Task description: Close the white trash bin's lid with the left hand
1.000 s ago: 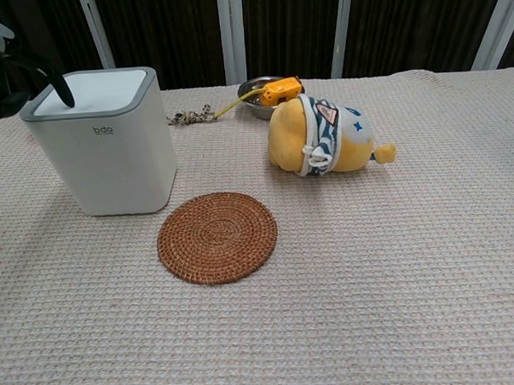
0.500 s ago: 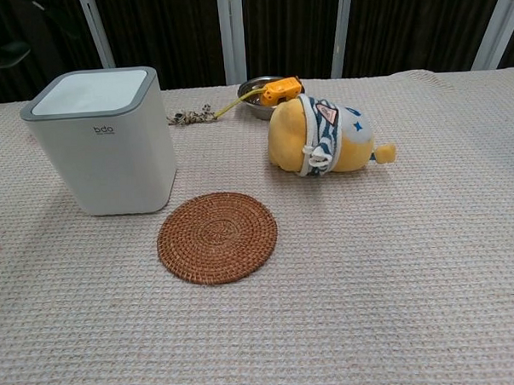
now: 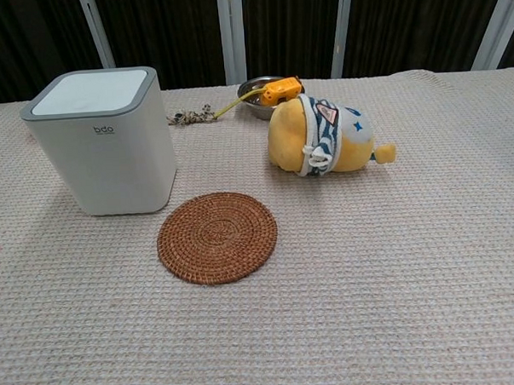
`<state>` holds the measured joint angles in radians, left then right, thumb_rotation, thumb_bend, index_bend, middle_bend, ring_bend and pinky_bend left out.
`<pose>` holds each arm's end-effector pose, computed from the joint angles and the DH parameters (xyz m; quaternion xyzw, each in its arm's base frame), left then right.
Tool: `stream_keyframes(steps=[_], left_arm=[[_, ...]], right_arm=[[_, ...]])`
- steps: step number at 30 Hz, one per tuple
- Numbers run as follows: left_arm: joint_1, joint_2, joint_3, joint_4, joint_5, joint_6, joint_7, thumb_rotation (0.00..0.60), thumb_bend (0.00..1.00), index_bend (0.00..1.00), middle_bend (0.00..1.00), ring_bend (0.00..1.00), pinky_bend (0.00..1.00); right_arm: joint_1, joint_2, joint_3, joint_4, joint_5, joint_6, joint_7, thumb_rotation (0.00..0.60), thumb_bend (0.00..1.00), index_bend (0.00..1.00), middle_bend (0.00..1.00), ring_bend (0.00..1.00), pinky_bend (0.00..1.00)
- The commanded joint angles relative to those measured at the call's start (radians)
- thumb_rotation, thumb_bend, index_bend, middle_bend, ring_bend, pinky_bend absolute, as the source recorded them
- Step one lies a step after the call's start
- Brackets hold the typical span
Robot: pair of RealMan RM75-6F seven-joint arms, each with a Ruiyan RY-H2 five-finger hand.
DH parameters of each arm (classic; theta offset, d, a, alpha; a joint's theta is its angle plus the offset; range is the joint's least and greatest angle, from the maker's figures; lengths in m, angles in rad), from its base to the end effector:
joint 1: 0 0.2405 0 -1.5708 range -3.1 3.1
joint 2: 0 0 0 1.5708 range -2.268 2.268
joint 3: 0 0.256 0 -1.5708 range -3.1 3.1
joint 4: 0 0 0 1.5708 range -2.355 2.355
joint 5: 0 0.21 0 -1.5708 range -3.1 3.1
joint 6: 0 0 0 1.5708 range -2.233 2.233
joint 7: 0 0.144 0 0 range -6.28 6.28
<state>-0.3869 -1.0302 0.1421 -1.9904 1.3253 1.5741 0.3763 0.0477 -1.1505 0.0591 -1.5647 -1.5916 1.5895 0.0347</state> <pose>-0.2261 0.2100 0.1533 -0.6507 -0.3446 -0.3573 0.5746 -0.3053 -0.1707 0.1631 0.5876 -0.3516 0.4340 0.5855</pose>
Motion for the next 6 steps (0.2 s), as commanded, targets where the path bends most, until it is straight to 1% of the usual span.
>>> stream_keyframes(steps=[1, 3, 6], left_arm=[[0.147, -0.121, 0.084, 0.224, 0.128, 0.13, -0.104, 0.6, 0.0, 0.0, 0.0, 0.0, 0.0], [0.173, -0.13, 0.083, 0.269, 0.145, 0.149, -0.139, 0.6, 0.0, 0.0, 0.0, 0.0, 0.0], [0.195, -0.131, 0.078, 0.306, 0.153, 0.152, -0.174, 0.6, 0.0, 0.0, 0.0, 0.0, 0.0]], right_arm=[[-0.001, -0.005, 0.004, 0.0, 0.005, 0.003, -0.006, 0.6, 0.24, 0.0, 0.0, 0.0, 0.0], [-0.001, -0.006, 0.004, -0.002, 0.007, 0.003, -0.007, 0.6, 0.24, 0.0, 0.0, 0.0, 0.0], [-0.002, -0.008, 0.002, -0.002, 0.002, 0.005, -0.012, 0.6, 0.24, 0.0, 0.0, 0.0, 0.0]])
